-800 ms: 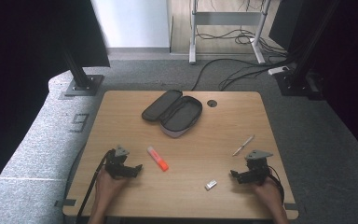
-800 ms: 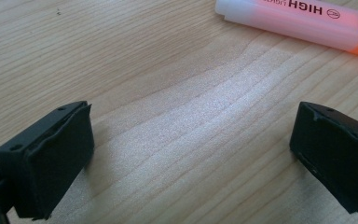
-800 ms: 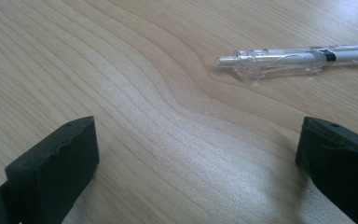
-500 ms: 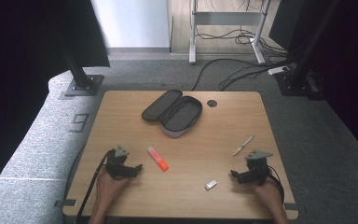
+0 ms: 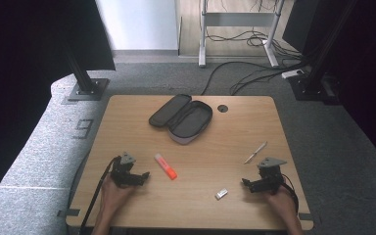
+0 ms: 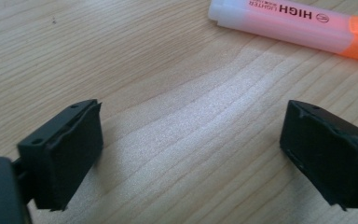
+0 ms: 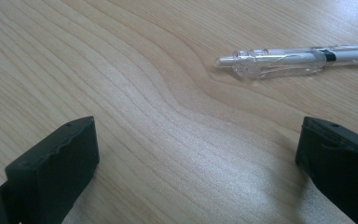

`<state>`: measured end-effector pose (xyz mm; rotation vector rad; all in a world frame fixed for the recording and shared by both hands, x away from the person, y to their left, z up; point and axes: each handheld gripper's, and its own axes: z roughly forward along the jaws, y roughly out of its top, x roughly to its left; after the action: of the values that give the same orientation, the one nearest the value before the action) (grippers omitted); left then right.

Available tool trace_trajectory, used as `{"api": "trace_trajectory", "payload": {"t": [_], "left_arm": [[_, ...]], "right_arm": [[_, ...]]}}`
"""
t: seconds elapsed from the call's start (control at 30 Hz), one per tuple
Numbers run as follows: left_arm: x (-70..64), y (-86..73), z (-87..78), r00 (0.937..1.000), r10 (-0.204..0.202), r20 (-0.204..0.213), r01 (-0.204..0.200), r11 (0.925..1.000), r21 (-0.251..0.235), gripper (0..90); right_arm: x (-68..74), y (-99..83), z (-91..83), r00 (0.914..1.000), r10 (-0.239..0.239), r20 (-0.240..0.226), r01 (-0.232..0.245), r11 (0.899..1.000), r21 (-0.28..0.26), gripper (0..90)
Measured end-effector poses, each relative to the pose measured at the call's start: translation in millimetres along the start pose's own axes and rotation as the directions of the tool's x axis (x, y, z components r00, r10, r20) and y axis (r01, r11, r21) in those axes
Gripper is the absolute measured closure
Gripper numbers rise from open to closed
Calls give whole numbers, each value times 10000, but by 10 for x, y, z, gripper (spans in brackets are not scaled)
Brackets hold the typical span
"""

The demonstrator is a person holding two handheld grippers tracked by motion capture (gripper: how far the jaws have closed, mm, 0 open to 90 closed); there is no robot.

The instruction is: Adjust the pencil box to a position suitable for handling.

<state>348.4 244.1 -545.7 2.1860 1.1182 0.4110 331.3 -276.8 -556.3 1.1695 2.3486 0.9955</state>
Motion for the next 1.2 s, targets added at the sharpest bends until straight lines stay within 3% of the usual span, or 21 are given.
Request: {"api": "trace_trajectory", "payload": {"t": [0.43, 0.57, 0.77, 0.97, 1.07, 1.2], "left_arm": [[-98, 176, -104, 9955, 344, 886, -295, 9980, -554, 76], [-148, 260, -108, 9943, 662, 835, -629, 9971, -421, 76], [-187, 408, -92, 9898, 915, 1093, -865, 9950, -494, 82], [-213, 573, -53, 9798, 874, 1797, -798, 9956, -487, 110], [-240, 703, -24, 9784, 1199, 1684, -1150, 9926, -385, 123], [-250, 811, -1, 9757, 1324, 1747, -1278, 9911, -372, 138]], "right_arm": [[-1, 1, 1, 10000, -7, 8, 7, 10000, -6, 0], [-1, 1, 2, 10000, -11, 20, 11, 10000, -22, 0], [-4, 2, 4, 10000, -22, 16, 22, 10000, -14, 0], [-4, 2, 4, 10000, -23, 18, 23, 10000, -13, 0], [-4, 2, 4, 10000, -26, 15, 26, 10000, -13, 0], [-4, 2, 4, 10000, -20, 18, 20, 10000, -11, 0]]}}
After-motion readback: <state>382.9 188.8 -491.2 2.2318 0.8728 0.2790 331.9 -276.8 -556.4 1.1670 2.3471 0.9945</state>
